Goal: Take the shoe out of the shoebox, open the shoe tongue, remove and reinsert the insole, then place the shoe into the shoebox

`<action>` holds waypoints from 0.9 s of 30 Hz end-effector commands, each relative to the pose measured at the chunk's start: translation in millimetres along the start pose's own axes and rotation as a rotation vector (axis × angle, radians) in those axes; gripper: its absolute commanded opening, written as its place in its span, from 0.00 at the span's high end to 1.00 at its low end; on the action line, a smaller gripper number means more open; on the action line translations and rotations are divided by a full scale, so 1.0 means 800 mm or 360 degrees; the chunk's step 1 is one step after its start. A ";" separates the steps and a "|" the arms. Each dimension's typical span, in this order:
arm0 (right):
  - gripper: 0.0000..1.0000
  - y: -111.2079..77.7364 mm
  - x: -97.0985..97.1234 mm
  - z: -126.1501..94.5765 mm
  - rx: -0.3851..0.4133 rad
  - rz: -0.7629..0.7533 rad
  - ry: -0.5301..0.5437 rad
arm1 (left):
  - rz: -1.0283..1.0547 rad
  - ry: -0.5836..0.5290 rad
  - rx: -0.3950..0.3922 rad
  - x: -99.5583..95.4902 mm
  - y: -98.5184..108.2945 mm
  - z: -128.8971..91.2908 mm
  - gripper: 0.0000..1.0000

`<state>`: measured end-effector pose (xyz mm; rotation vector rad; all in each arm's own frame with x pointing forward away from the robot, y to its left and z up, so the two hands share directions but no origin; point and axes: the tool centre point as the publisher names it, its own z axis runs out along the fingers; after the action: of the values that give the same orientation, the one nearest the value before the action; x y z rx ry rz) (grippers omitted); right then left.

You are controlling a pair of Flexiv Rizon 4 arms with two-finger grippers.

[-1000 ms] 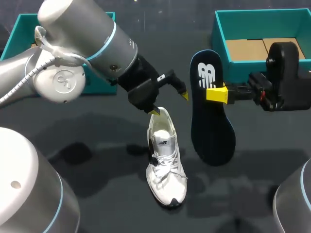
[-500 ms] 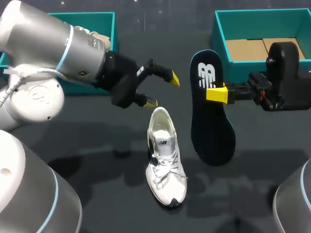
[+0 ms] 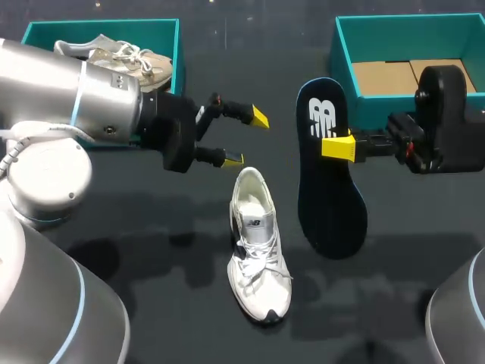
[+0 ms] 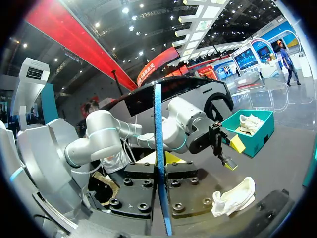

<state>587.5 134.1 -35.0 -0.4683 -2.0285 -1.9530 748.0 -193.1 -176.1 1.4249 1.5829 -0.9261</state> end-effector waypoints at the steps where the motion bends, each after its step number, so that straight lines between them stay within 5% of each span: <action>1: 1.00 -0.002 0.001 0.002 -0.0002 0.0001 -0.0006 | 0.0029 -0.0172 -0.0011 0.001 0.014 0.009 0.00; 7: 1.00 -0.002 0.001 0.002 -0.0002 0.0001 -0.0006 | 0.0044 -0.0257 -0.0062 -0.006 0.019 0.003 0.00; 17: 1.00 -0.012 -0.099 -0.025 -0.0182 0.0507 0.0147 | 0.0037 -0.0342 -0.0041 -0.014 0.017 -0.005 0.00; 19: 1.00 -0.021 -0.118 -0.029 -0.0214 0.0662 0.0164 | 0.0082 -0.0354 0.0059 -0.017 0.015 -0.008 0.00; 27: 1.00 -0.021 -0.118 -0.029 -0.0214 0.0662 0.0164 | 0.0097 -0.0366 0.0114 -0.019 0.014 -0.012 0.00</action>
<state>651.0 101.7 -80.4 -0.7756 -1.6026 -1.8231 756.8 -189.4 -160.0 1.3466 1.3423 -1.0766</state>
